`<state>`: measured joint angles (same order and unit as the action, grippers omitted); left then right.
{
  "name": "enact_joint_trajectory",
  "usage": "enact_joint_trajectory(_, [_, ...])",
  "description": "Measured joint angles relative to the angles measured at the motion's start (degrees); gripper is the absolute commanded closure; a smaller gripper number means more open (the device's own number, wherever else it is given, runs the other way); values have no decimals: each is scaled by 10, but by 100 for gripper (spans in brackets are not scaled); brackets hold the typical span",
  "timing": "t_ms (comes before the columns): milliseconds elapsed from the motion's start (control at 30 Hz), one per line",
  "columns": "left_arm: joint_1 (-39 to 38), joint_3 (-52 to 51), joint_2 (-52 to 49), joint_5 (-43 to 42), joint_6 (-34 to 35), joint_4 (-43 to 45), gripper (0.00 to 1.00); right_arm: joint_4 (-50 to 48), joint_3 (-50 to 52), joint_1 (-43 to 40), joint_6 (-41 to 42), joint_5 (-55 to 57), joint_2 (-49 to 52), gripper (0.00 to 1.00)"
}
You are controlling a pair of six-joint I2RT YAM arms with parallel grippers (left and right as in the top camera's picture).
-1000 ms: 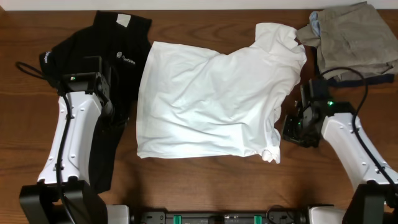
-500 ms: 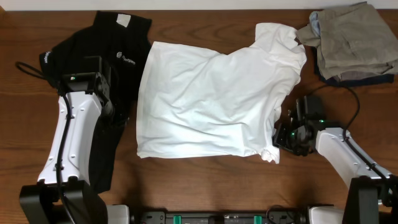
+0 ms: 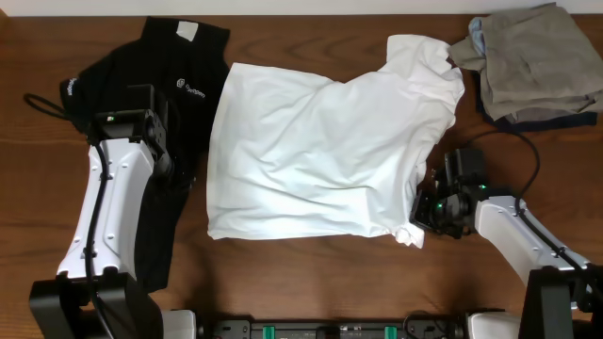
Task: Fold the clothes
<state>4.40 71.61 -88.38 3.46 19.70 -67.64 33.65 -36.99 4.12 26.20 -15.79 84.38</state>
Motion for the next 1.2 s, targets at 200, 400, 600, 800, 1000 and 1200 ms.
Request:
enact_joint_trajectory(200, [0,0,0,0,0,5,64,69,-6,-11,2,4,-3,99])
enact_joint_trajectory(400, [0,0,0,0,0,7,64,228,-100,-54,-43,40,-25,99])
enact_joint_trajectory(600, [0,0,0,0,0,14,64,327,-220,-77,-108,87,-35,97])
enact_joint_trajectory(800, [0,0,0,0,0,21,64,383,-239,-79,-127,153,-37,99])
enact_joint_trajectory(1000, [0,0,0,0,0,21,64,424,-239,-96,-94,207,-37,99])
enact_joint_trajectory(1200, [0,0,0,0,0,21,64,446,-239,-125,-52,198,-37,93])
